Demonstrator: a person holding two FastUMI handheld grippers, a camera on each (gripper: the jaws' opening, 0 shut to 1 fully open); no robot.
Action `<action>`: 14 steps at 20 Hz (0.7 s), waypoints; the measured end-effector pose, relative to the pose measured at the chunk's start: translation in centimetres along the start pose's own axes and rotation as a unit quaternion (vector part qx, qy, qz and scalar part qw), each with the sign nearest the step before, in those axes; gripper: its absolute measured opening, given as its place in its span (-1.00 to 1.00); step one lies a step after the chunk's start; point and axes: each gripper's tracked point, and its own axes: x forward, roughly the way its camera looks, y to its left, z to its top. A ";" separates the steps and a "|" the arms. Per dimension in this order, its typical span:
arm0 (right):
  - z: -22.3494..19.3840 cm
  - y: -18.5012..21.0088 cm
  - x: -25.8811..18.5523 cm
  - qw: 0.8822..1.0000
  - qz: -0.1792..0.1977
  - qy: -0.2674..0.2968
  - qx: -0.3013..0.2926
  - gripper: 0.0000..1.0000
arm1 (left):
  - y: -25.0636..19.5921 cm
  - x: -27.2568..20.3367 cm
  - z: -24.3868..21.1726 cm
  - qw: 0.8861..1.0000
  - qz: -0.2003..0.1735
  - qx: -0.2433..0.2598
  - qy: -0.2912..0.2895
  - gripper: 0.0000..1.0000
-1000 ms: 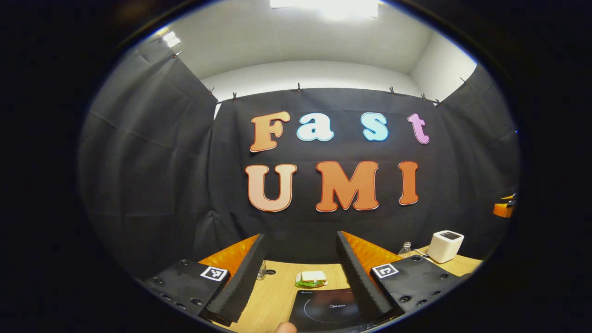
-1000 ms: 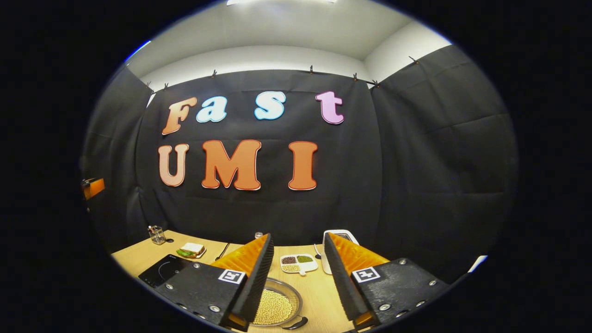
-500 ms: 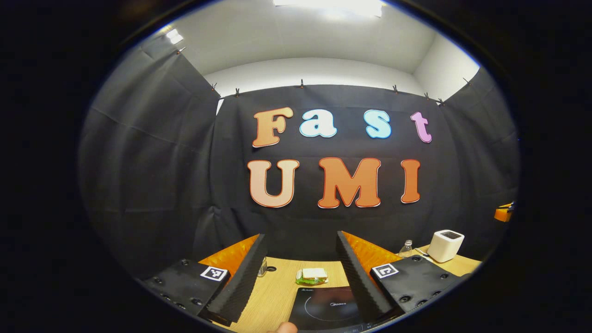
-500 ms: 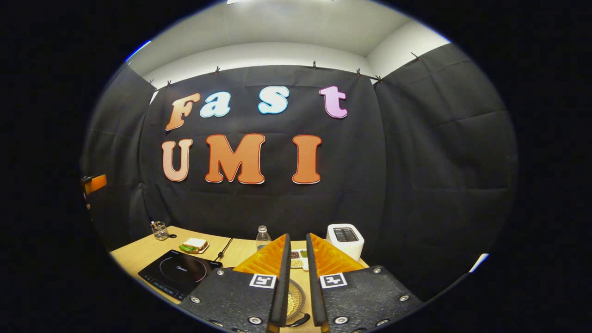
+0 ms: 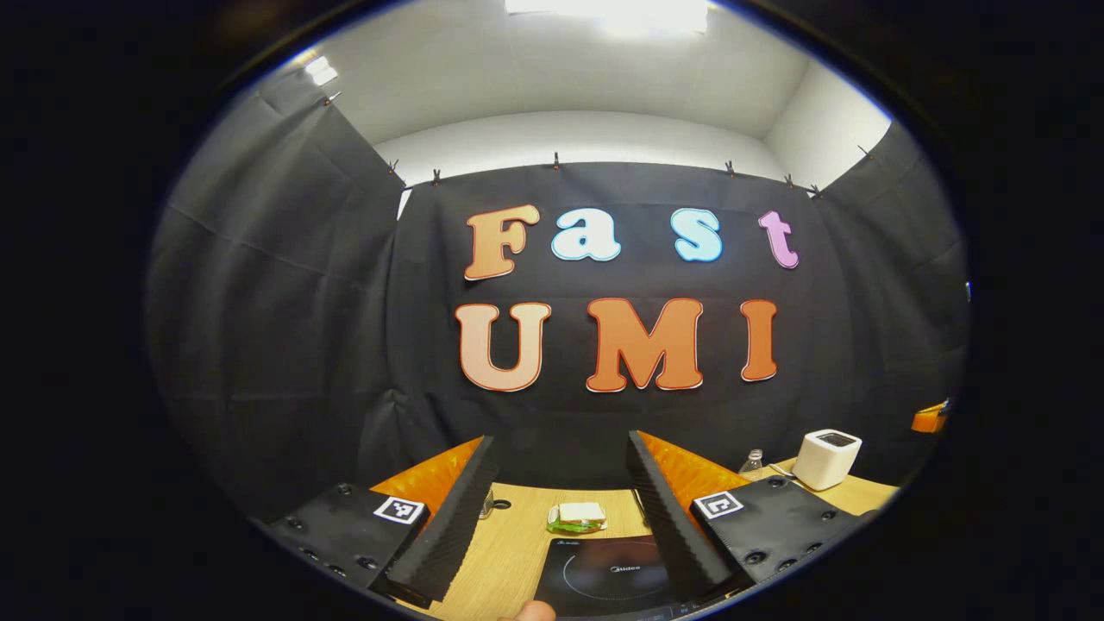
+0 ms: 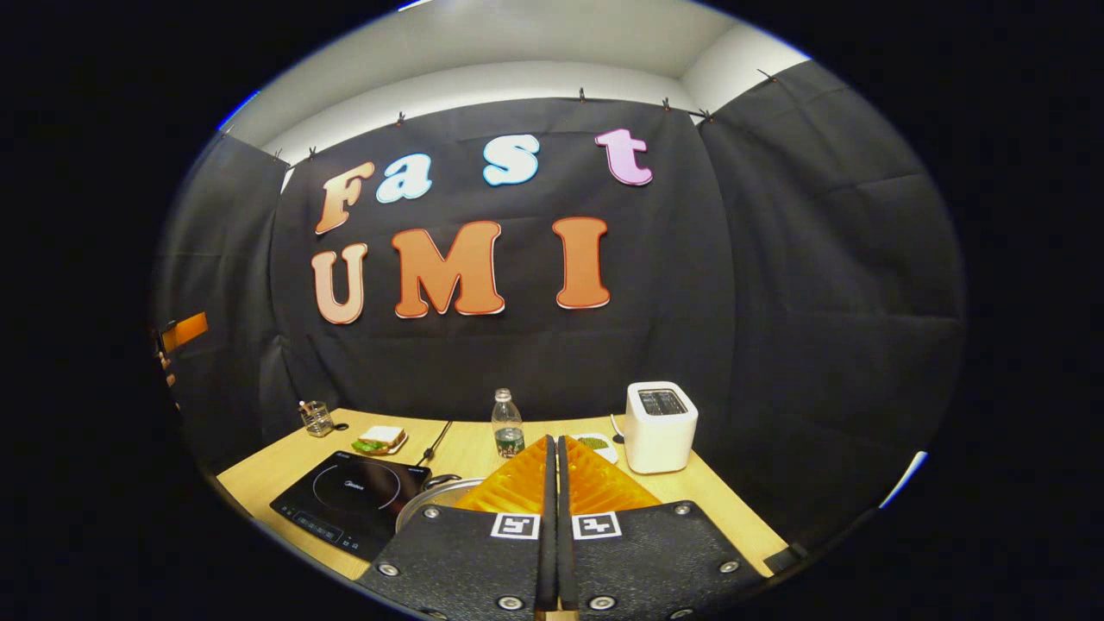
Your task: First push the handle of the pot to place it horizontally, then grasp the pot with both hands and set it on the induction cooktop.
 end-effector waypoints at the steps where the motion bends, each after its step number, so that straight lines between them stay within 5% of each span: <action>1: -0.9 0.3 0.1 1.000 0.006 0.011 0.003 -1.00 | 0.0 -0.1 0.0 1.000 0.000 0.000 -0.001 1.00; 14: -13.4 1.9 0.0 0.987 0.034 0.154 -0.008 -1.00 | -0.5 -0.9 0.1 1.000 -0.003 0.002 0.006 1.00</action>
